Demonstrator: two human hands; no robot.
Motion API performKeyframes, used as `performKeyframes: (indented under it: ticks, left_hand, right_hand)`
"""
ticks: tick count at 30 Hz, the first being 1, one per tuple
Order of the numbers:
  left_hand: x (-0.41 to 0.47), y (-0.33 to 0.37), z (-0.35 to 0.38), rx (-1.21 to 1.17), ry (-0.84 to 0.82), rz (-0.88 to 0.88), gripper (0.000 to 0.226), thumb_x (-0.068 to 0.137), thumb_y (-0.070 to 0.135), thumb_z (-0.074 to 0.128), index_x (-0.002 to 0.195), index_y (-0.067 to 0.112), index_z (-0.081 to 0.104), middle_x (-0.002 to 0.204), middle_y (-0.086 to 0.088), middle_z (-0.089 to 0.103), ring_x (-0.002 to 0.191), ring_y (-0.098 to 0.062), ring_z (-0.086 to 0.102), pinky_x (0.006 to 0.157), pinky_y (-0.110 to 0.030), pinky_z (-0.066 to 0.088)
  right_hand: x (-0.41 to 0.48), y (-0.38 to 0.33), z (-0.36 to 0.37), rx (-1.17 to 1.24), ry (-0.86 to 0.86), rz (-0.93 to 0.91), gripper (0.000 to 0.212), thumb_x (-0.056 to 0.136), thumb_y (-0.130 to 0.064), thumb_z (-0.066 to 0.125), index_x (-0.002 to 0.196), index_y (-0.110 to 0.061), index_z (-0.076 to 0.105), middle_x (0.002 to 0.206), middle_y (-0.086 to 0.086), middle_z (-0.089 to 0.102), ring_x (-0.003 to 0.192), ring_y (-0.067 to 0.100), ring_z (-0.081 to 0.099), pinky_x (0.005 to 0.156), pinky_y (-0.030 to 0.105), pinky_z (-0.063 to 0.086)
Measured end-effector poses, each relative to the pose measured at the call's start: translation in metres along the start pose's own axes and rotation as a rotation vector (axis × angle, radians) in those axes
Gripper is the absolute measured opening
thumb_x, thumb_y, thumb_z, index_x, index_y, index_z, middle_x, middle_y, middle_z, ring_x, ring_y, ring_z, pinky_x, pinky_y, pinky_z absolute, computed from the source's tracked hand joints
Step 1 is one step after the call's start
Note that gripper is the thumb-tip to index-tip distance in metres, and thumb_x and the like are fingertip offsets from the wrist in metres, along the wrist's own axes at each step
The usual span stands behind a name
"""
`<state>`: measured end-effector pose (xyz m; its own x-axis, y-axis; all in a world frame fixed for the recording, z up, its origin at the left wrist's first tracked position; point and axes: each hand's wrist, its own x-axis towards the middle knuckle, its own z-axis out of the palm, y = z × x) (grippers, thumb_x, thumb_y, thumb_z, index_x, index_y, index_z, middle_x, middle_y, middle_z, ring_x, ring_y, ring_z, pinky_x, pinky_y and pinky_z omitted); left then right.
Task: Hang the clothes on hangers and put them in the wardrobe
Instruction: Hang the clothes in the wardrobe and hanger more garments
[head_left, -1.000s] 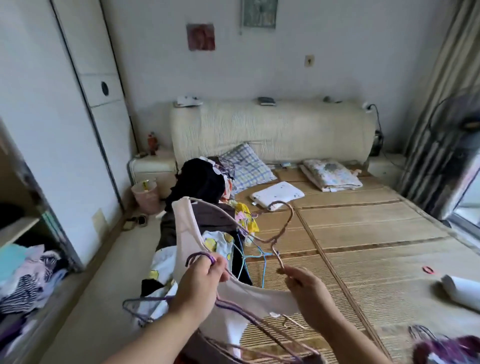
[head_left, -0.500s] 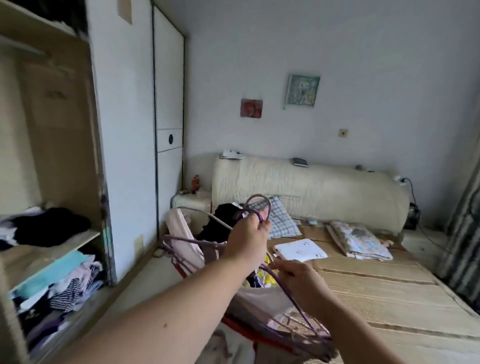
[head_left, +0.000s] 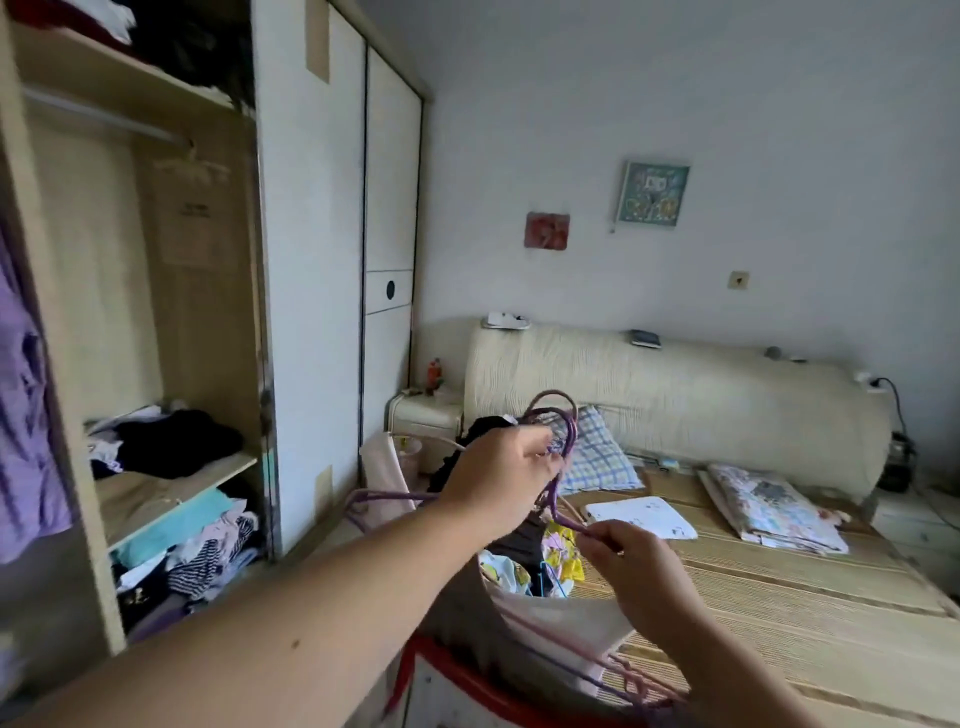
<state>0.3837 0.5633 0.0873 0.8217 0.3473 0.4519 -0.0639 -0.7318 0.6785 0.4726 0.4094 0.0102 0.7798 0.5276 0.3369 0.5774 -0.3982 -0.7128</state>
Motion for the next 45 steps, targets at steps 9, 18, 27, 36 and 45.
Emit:
performKeyframes:
  ticks: [9,18,27,36,45]
  left_hand:
    - [-0.001,-0.085,-0.112,0.519,-0.021,-0.220,0.050,0.091,0.001,0.041,0.139,0.018,0.045,0.145,-0.007,0.042,0.131,-0.022,0.042,0.104,-0.026,0.034]
    - [-0.002,-0.122,-0.126,0.463,-0.034,-0.189,0.018,0.095,0.029,0.054,0.096,0.018,0.069,0.088,0.004,0.065,0.080,-0.012,0.056,0.057,-0.017,0.033]
    - [0.013,-0.109,-0.118,0.373,0.010,-0.063,0.027,0.095,0.036,0.052,0.111,0.023,0.069,0.112,0.003,0.068,0.089,-0.008,0.056,0.068,-0.016,0.038]
    - [0.009,-0.058,-0.082,0.359,-0.089,0.105,0.021,0.094,0.033,0.054,0.106,0.026,0.070,0.112,0.005,0.069,0.103,-0.014,0.061,0.086,-0.026,0.043]
    - [-0.037,-0.029,-0.088,0.363,0.021,0.130,0.049,0.093,0.039,0.051,0.139,0.025,0.044,0.137,0.000,0.054,0.122,-0.018,0.051,0.096,-0.025,0.036]
  right_hand:
    - [0.004,-0.001,-0.025,0.006,-0.027,-0.036,0.016,0.083,-0.026,0.069,0.070,-0.035,0.070,0.072,0.000,0.067,0.054,-0.001,0.051,0.049,0.011,0.035]
    - [0.004,-0.011,-0.039,-0.007,-0.044,-0.084,0.025,0.082,-0.025,0.070,0.074,-0.049,0.068,0.074,-0.012,0.069,0.067,0.005,0.060,0.058,0.017,0.042]
    - [0.008,-0.023,-0.053,0.006,-0.024,-0.067,0.024,0.080,-0.026,0.071,0.069,-0.048,0.070,0.065,-0.014,0.067,0.054,-0.004,0.053,0.050,0.010,0.037]
    - [0.008,-0.044,-0.050,0.003,-0.062,-0.093,0.017,0.078,-0.029,0.072,0.066,-0.041,0.070,0.055,-0.010,0.055,0.047,-0.001,0.041,0.045,0.013,0.031]
    - [0.010,-0.083,-0.013,-0.037,-0.090,-0.144,0.023,0.081,-0.030,0.070,0.061,-0.041,0.066,0.058,0.001,0.060,0.047,0.003,0.043,0.047,0.020,0.032]
